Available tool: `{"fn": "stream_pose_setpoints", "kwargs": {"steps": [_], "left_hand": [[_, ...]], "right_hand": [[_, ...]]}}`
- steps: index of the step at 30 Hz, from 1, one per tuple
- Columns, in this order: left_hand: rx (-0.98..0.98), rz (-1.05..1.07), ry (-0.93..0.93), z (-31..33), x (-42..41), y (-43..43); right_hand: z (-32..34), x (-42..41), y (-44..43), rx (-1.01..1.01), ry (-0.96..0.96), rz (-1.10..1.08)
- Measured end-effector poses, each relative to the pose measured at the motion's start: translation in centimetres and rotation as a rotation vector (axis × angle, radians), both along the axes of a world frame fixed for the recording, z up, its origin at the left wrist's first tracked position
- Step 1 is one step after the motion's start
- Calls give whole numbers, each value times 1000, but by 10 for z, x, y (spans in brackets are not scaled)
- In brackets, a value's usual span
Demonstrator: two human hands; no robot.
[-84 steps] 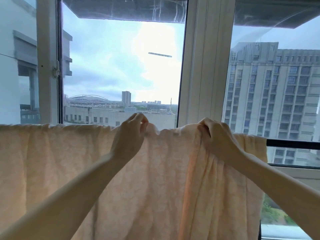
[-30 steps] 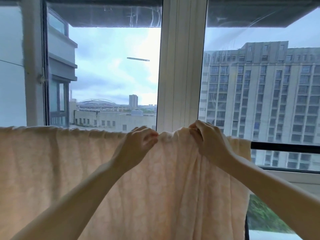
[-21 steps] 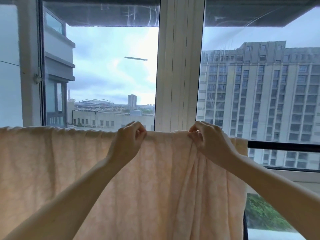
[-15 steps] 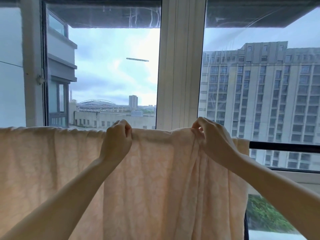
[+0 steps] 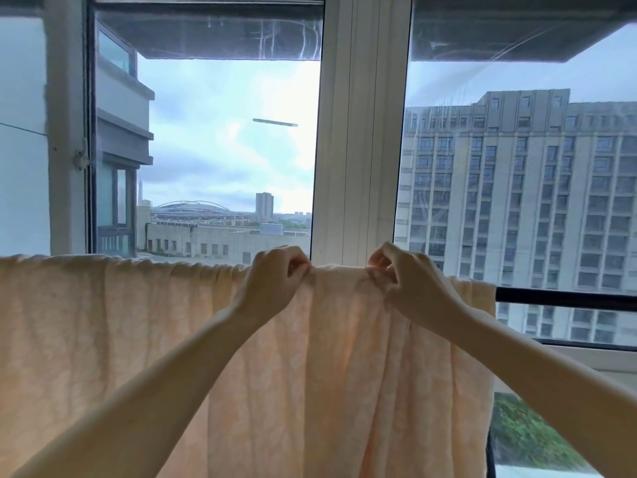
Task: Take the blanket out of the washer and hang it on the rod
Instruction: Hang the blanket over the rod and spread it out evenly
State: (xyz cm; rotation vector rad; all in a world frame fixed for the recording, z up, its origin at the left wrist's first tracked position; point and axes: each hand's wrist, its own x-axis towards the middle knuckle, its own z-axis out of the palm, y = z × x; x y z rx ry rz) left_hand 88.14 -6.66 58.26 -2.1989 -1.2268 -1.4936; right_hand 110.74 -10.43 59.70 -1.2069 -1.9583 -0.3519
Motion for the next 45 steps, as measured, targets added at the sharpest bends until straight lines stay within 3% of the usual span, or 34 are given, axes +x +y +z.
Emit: {"fn": "stream_pose_setpoints", "kwargs": {"steps": [8, 18, 21, 32, 35, 41, 45], "left_hand": [[-61, 157, -31, 8, -33, 14], [-31, -155, 70, 0, 20, -12], [-5, -152, 107, -2, 28, -8], [38, -5, -37, 13, 17, 10], [71, 33, -6, 12, 18, 10], [1, -125, 155, 4, 34, -8], [-78, -130, 79, 3, 30, -4]], "right_hand": [[4, 13, 4, 64, 41, -67], [2, 10, 2, 66, 16, -72], [2, 13, 3, 82, 12, -71], [24, -8, 16, 139, 69, -69], [27, -16, 23, 94, 36, -74], [25, -15, 25, -49, -6, 29], [16, 6, 10, -65, 59, 16]]}}
